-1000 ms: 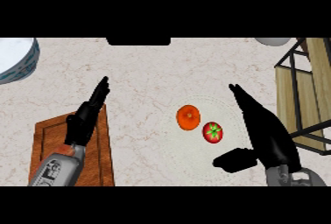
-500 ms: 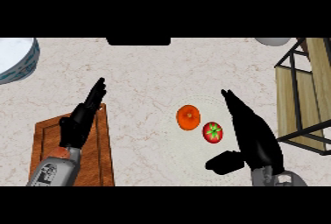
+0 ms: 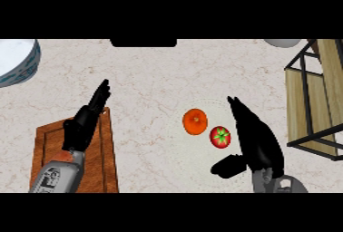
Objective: Pick the tomato from the placemat and place it in the tiered shelf
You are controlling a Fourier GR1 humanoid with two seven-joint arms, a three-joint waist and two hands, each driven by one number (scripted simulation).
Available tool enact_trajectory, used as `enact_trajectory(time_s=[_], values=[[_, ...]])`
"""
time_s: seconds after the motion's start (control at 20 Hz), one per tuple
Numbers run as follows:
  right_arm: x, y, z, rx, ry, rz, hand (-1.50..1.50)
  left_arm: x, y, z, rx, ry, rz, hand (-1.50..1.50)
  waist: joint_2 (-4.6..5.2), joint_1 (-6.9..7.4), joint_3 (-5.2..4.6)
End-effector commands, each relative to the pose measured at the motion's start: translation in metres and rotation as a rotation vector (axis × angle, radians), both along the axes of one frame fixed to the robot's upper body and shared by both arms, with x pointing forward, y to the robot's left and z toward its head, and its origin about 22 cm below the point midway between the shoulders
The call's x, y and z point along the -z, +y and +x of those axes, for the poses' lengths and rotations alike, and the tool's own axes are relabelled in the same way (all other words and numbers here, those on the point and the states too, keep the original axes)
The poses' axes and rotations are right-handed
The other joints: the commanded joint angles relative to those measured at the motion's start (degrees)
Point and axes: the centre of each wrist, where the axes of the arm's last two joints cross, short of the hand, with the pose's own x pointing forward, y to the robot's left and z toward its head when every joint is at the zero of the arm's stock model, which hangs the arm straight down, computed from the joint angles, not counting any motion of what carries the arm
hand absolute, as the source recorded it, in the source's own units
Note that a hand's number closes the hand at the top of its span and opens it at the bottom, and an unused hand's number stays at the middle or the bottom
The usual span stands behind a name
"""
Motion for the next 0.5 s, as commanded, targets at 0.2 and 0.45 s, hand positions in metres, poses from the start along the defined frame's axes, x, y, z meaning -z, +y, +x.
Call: enact_trajectory(time_s=[0.2,0.45], values=[[0.016,0.007,-0.006,0.003,0.051,-0.041,-1.5,0.008,-0.019,-0.008,0.003,0.004,-0.004,0.0,-0.03,-0.06,0.0],[0.043,0.013,0.021,0.008,0.052,-0.055,-1.5,-0.011,0.015,0.012,-0.007,0.015,-0.007,0.0,0.08,0.07,0.0]])
